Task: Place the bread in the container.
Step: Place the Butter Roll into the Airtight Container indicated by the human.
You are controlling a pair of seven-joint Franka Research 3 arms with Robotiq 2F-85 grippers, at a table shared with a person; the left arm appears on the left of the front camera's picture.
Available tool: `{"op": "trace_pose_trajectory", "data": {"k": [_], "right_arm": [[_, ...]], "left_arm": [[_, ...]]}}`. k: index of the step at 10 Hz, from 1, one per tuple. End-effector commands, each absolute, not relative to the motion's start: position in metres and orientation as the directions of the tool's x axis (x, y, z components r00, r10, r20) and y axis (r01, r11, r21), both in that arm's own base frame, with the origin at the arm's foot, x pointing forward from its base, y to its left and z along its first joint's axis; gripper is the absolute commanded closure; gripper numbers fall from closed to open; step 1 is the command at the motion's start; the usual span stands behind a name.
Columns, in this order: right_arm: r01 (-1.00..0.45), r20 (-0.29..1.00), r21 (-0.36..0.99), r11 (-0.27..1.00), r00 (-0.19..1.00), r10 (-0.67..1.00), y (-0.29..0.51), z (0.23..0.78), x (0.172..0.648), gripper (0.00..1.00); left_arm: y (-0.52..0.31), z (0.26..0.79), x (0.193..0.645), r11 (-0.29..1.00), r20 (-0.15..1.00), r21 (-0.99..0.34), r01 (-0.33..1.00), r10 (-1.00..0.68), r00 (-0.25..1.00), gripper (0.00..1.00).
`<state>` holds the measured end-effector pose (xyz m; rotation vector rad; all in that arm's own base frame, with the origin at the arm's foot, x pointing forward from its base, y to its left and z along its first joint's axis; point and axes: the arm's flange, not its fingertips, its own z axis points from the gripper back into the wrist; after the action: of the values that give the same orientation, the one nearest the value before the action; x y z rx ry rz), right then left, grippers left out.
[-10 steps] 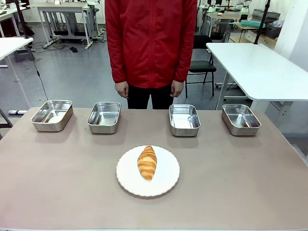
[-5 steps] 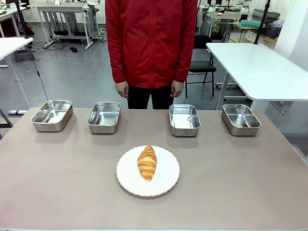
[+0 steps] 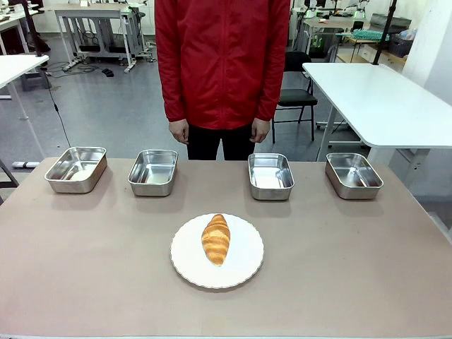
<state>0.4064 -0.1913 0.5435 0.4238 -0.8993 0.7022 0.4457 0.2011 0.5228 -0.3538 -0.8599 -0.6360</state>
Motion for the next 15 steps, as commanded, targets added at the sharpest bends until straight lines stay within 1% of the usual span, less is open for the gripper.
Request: {"op": "trace_pose_trajectory", "data": {"k": [1, 15], "right_arm": [[-0.712, 0.828, 0.048, 0.701, 0.421, 0.371, -0.1909, 0.5442, 0.4062, 0.00], [-0.712, 0.828, 0.048, 0.701, 0.421, 0.371, -0.1909, 0.5442, 0.4062, 0.00]], "left_arm": [[0.2001, 0.5239, 0.4456, 0.763, 0.802, -0.048, 0.645, -0.356, 0.480, 0.00], [0.2001, 0.5239, 0.4456, 0.763, 0.802, -0.048, 0.645, -0.356, 0.480, 0.00]]}}
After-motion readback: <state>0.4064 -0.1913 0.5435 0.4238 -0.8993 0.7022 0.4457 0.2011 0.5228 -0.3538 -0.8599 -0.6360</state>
